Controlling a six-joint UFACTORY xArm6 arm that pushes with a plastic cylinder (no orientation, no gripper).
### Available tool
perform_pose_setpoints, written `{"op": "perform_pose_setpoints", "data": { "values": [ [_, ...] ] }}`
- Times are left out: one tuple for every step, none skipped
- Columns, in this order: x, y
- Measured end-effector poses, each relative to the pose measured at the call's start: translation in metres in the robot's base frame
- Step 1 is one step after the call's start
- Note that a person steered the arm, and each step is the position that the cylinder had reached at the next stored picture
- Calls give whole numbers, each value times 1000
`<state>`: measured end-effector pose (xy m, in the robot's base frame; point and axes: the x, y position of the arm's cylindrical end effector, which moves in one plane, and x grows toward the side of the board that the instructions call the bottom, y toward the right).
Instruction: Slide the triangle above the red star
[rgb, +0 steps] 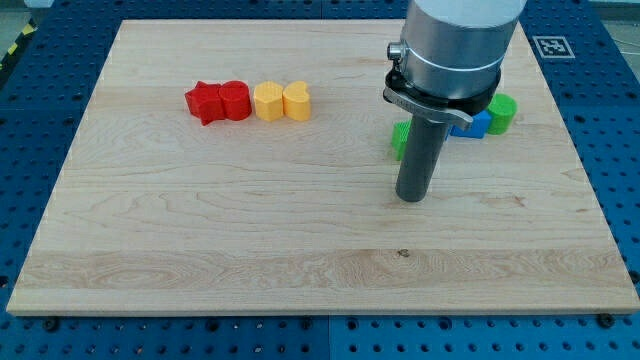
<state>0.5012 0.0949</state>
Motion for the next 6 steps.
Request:
{"op": "perform_pose_setpoints", "data": {
  "values": [
    [0,2],
    [0,2],
    [0,2],
    [0,2],
    [6,5],
    [26,30]
  ]
}}
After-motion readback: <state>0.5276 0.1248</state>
